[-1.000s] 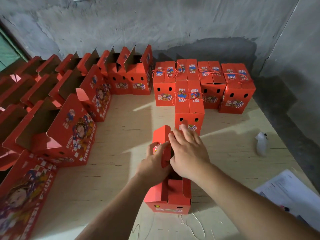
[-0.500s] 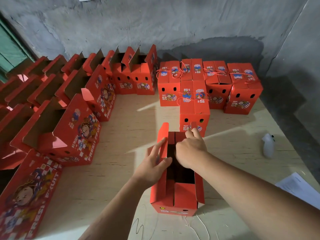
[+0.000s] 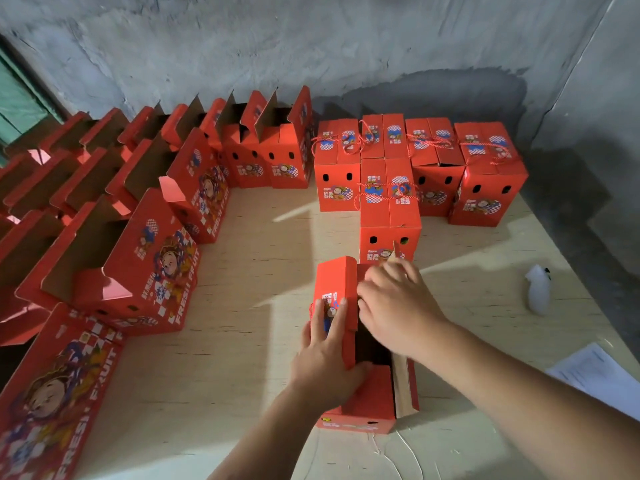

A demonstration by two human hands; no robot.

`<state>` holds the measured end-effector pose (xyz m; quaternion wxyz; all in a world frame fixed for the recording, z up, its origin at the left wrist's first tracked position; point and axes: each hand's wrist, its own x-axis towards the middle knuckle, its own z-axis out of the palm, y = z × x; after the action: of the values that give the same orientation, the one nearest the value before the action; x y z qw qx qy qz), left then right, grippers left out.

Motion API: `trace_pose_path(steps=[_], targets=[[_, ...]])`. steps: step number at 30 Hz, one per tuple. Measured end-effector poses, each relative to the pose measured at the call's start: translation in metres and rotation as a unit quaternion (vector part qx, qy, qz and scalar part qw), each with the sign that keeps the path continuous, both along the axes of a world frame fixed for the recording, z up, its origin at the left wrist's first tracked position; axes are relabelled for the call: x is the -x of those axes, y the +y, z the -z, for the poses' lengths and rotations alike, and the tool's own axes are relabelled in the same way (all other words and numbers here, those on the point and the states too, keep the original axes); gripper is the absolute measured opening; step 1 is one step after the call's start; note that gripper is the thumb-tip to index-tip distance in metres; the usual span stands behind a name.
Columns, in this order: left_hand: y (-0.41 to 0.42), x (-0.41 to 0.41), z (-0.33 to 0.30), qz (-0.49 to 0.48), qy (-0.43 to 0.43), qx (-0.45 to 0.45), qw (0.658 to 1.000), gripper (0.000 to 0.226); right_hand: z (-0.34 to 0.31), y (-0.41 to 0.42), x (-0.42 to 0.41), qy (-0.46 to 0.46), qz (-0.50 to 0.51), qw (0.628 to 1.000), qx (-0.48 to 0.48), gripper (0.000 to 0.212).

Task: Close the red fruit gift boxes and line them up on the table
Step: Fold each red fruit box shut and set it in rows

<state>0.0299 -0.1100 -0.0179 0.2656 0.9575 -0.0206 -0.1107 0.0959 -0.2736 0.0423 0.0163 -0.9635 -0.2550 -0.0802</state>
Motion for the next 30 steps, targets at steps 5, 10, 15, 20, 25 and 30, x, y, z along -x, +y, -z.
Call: trace_pose_path(steps=[5, 10, 15, 20, 25, 30], targets=[[0.002, 0.002, 0.009, -0.001, -0.020, 0.052, 0.998, 0.087, 0.022, -0.011, 0.055, 0.025, -0.025, 0.995, -0.093, 0.053], [-0.001, -0.006, 0.012, -0.024, -0.046, 0.050, 0.997, 0.071, 0.033, 0.013, 0.035, 0.188, 0.210, 0.815, -0.506, 0.083], [-0.005, -0.034, -0.003, -0.078, -0.027, 0.092, 0.992, 0.066, 0.055, 0.030, 0.024, 0.243, 0.292, 0.775, -0.506, 0.065], [0.002, -0.047, -0.006, -0.047, 0.048, 0.144, 0.987, 0.077, 0.054, 0.028, 0.006, 0.274, 0.334, 0.722, -0.540, 0.053], [-0.005, -0.059, -0.003, -0.116, 0.002, 0.161, 0.980, 0.059, 0.048, 0.030, -0.007, 0.281, 0.312, 0.695, -0.584, 0.070], [0.003, -0.071, -0.002, -0.092, 0.006, 0.178, 0.980, 0.072, 0.051, 0.028, -0.012, 0.261, 0.273, 0.799, -0.469, 0.076]])
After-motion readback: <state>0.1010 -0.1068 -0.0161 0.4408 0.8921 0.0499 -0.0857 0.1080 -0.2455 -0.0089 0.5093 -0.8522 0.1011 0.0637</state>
